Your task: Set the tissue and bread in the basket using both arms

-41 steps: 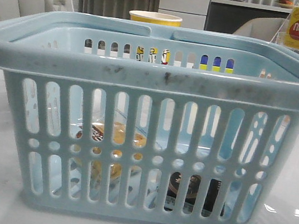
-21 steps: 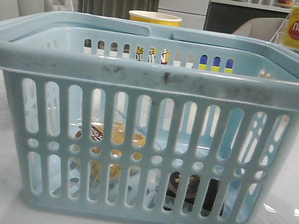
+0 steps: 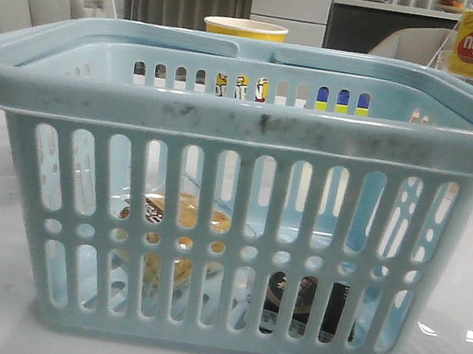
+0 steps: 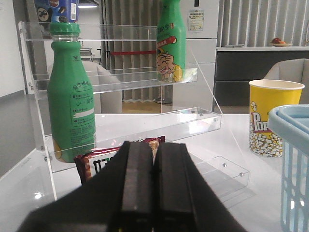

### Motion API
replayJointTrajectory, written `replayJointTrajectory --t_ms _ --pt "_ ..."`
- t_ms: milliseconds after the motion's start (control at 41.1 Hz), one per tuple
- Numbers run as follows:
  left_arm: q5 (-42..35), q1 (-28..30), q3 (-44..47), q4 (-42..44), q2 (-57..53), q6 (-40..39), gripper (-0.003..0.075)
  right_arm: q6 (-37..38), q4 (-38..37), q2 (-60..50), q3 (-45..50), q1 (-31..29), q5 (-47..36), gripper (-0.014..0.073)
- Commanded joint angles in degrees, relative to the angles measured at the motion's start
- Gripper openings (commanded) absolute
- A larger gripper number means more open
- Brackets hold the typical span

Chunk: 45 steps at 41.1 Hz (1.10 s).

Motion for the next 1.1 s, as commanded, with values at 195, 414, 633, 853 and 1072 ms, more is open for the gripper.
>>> replayJointTrajectory --t_ms 195,414,633,853,1072 --pt "-4.87 -0.41 0.31 0.0 -0.95 0.13 0.0093 -0.64 -0.6 -0.12 -1.47 -0.03 -3.39 0.0048" --pt "-4.87 -0.41 0.31 0.0 -0.95 0.13 0.0093 -0.64 -0.6 -0.12 -1.47 -0.03 -3.39 0.0048" --pt "-4.87 -0.41 0.31 0.0 -0.95 0.13 0.0093 -0.64 -1.33 -2.92 2.6 -3.91 -6.73 0.0048" --pt "-4.87 -0.41 0.31 0.0 -0.95 0.13 0.0093 -0.64 -3.64 -14.42 18.8 -20.39 -24.74 0.0048" --pt "-4.87 -0.41 0.31 0.0 -0.95 0.13 0.0093 -0.59 -2.94 -30.89 37.17 -33.21 -39.71 0.0048"
